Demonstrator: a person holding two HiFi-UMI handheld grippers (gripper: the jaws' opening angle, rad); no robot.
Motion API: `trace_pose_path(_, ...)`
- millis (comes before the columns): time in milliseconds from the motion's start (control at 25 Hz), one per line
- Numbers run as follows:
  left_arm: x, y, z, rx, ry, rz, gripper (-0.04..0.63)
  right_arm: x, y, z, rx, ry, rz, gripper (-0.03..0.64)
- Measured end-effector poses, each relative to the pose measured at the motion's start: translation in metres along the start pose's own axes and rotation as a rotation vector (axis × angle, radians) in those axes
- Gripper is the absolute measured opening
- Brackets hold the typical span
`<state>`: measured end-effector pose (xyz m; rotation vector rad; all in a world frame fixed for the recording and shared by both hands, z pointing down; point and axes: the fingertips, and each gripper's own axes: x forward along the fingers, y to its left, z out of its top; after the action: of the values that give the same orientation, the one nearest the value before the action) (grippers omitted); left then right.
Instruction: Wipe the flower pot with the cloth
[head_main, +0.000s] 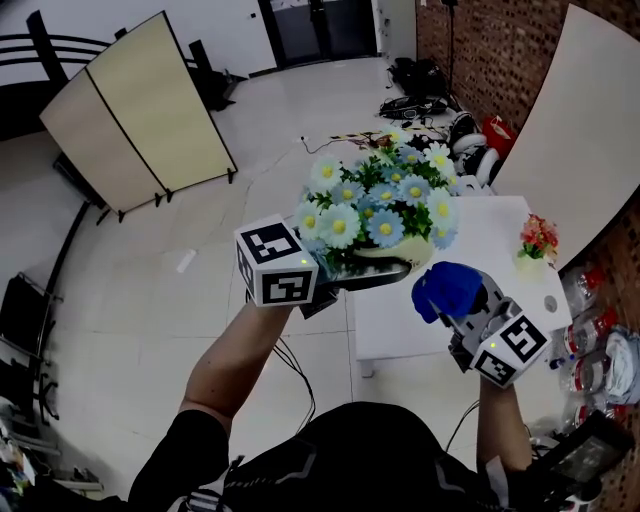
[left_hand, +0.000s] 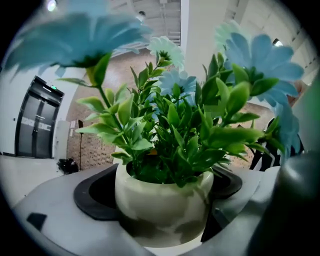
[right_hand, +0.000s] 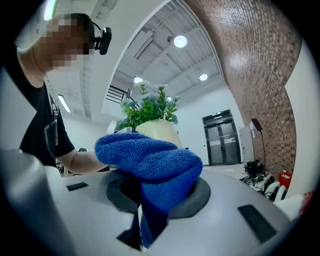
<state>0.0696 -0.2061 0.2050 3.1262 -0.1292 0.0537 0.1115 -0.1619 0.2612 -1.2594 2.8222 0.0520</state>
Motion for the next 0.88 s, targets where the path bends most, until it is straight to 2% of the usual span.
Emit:
trace_pose_path(320, 0.005, -0.018, 0.008, 0.000, -0.007, -0.070, 0.534, 0.026, -0.004, -0.007, -0.044, 0.083, -0.011, 0.089)
trace_pose_path(440, 0.004, -0.029, 0.015, -0.026, -0.033, -0.105, 0.534, 0.041, -0.003, -0.005, -0.030, 0.101, -0.001, 0.089)
trace_pose_path(560, -0.002, -0.034, 0.024, -0.011, -0.044, -0.121, 0.534, 0.062, -0.003, 0.000, -0.012, 0.111, 0.005, 0.089)
trace_pose_path(720, -0.001, -0.031, 0.021, -0.003, -0.046, -0.113, 0.532, 0.070, -0.011, -0.006, 0.023, 0.111, 0.001, 0.089)
trace_pose_path(880, 0.002, -0.019, 0.013, -0.014, -0.061, -0.062, 0.534, 0.045, -0.006, -0.014, 0.015, 0.106, 0.011, 0.089)
